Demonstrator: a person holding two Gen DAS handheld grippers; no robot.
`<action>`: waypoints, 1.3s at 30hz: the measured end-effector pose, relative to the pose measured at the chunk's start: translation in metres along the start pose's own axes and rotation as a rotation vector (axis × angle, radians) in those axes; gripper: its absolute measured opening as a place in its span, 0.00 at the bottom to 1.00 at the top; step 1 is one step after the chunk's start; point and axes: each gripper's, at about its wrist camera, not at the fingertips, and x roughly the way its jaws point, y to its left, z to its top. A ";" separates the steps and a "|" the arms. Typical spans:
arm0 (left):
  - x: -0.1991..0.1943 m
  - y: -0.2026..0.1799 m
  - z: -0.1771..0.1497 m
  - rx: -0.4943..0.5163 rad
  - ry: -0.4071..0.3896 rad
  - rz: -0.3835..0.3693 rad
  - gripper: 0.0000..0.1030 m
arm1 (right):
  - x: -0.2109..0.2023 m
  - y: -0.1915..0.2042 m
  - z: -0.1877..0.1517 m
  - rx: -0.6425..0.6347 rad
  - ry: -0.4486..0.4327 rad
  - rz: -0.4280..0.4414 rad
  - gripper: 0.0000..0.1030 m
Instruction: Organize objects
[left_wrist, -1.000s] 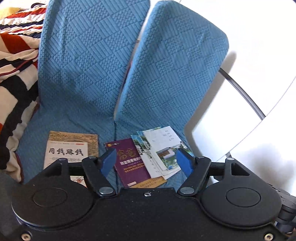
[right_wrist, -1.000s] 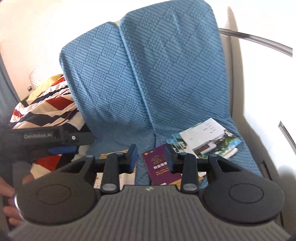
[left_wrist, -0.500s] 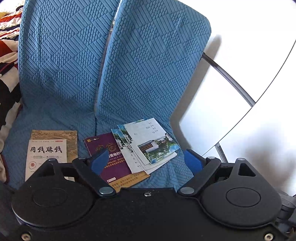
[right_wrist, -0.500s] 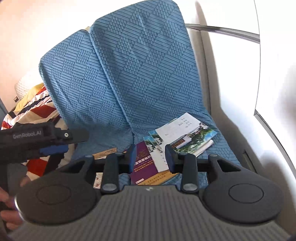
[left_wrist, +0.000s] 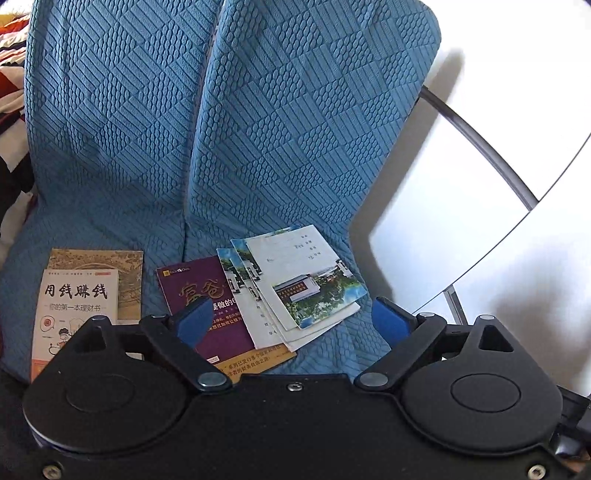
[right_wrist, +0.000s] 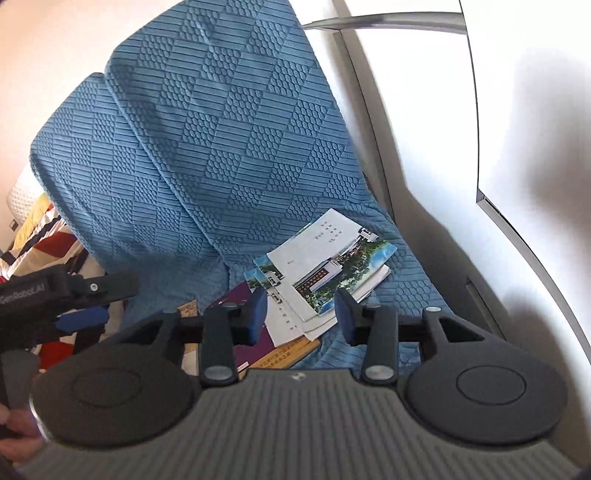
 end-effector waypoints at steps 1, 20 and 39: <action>0.005 0.000 0.000 -0.003 0.005 -0.001 0.89 | 0.003 -0.003 0.001 0.002 0.003 0.004 0.42; 0.119 -0.007 0.009 0.035 0.105 0.067 0.85 | 0.094 -0.051 0.009 -0.018 0.113 -0.011 0.42; 0.247 0.001 0.002 0.040 0.221 -0.039 0.28 | 0.199 -0.089 0.023 -0.048 0.144 -0.083 0.42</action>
